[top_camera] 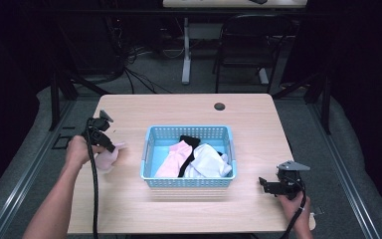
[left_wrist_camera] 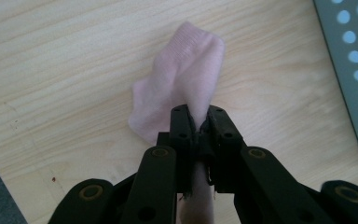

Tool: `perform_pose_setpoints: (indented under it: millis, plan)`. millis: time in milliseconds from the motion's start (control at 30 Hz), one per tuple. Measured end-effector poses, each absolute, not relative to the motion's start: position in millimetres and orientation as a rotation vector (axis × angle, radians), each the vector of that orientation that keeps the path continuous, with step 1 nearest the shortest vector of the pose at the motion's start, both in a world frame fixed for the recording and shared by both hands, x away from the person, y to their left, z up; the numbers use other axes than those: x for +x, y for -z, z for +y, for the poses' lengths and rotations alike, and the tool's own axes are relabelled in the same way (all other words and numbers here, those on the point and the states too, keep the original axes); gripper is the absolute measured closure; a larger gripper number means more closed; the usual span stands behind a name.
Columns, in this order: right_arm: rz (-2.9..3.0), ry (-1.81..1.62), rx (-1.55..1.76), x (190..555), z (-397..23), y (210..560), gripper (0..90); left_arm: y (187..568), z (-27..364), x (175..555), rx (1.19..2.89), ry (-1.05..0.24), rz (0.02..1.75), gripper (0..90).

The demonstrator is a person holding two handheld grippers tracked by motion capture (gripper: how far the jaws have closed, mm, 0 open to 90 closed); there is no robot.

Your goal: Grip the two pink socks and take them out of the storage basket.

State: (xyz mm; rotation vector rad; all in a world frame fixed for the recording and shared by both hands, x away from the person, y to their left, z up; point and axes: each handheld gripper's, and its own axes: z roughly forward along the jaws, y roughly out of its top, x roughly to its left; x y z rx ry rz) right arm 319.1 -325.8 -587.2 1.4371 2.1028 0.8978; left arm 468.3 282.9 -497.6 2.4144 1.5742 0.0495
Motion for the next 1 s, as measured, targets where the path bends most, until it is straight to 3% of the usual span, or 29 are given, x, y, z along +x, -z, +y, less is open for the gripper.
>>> perform_pose_setpoints:
  millis: [200,300,467,600,800,1000]
  plan:
    - [2.102,-0.898,1.437,319.2,-325.8,587.2,10.5,505.4,286.7,472.3,2.376,-0.042,1.612,78.5]
    - [2.102,-0.898,1.437,319.2,-325.8,587.2,10.5,507.6,286.5,473.0,2.359,-0.045,1.623,72.5]
    - [2.102,-0.898,1.437,319.3,-325.8,587.2,10.5,505.7,288.5,472.2,2.346,-0.069,1.649,39.8]
    - [2.103,-0.898,1.436,319.3,-325.9,587.2,10.5,497.7,294.6,467.2,2.33,-0.116,1.638,24.7]
    - [2.103,-0.898,1.438,319.4,-325.7,587.1,10.5,482.4,300.1,458.1,2.332,-0.165,1.611,15.6]
    - [2.104,-0.901,1.437,319.7,-325.9,587.2,10.5,471.0,300.7,448.3,2.333,-0.202,1.559,13.2]
